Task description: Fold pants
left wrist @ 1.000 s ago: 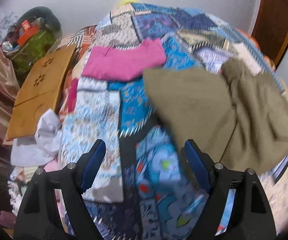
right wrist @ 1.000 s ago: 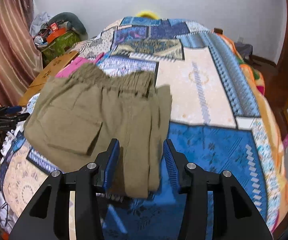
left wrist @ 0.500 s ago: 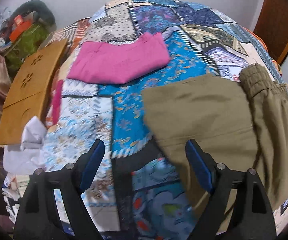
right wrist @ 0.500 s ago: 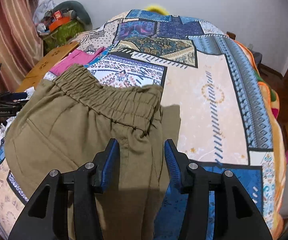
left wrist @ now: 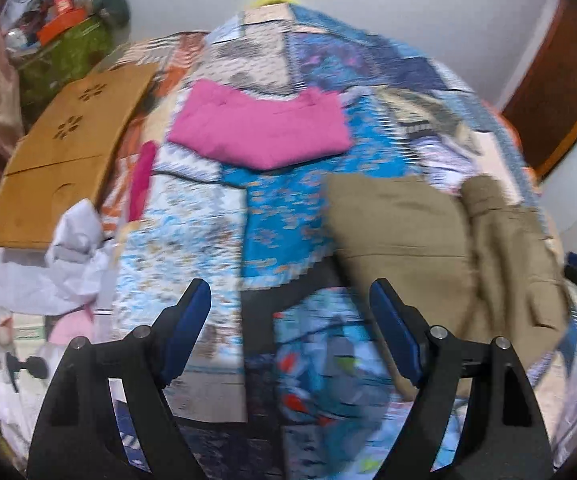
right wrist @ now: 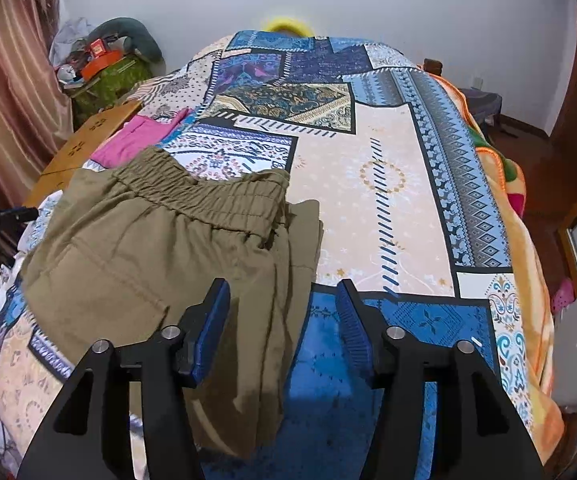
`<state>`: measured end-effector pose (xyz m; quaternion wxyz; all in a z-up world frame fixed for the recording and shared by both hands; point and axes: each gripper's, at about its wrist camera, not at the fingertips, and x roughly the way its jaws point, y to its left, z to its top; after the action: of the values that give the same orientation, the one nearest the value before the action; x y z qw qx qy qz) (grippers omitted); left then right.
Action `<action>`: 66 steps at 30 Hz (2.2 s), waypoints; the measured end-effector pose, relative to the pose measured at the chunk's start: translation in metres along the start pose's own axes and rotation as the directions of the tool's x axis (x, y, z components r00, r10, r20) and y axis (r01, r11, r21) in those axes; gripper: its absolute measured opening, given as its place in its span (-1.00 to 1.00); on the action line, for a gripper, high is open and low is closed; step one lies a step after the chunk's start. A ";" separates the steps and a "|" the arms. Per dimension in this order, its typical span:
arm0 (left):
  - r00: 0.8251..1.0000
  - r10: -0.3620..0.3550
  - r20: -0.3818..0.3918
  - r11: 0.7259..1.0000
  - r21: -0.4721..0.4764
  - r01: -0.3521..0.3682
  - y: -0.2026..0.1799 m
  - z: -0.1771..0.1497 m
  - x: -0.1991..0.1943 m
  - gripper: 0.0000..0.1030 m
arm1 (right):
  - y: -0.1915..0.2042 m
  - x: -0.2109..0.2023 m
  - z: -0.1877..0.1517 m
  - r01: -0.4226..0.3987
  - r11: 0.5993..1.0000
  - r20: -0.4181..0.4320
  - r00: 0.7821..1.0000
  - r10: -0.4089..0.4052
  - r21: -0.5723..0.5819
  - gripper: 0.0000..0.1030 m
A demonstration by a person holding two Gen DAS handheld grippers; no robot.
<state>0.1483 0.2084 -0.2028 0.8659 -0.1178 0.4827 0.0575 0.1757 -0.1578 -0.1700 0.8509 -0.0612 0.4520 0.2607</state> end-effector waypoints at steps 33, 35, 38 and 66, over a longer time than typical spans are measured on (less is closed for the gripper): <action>0.999 -0.044 -0.009 0.997 0.058 0.044 -0.067 0.018 0.033 -0.94 | -0.007 0.037 0.000 -0.180 0.975 0.015 0.984 0.179 0.133 -0.79; 0.999 -0.049 0.019 0.997 0.063 0.048 -0.068 0.022 0.022 -0.94 | -0.008 0.032 0.004 -0.179 0.976 0.024 0.984 0.177 0.125 -0.82; 0.997 -0.038 0.071 0.996 0.088 0.031 -0.071 0.031 0.004 -0.94 | -0.006 0.021 0.016 -0.183 0.978 0.045 0.983 0.179 0.105 -0.84; 0.939 0.183 0.292 0.980 0.024 -0.198 0.024 0.159 -0.027 -0.94 | 0.100 0.057 0.173 -0.196 0.971 0.206 0.953 0.221 -0.135 -0.85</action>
<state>0.2592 0.2736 -0.1032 0.9203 -0.0378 0.3616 0.1446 0.2795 0.0090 -0.1019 0.8585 -0.0319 0.3437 0.3793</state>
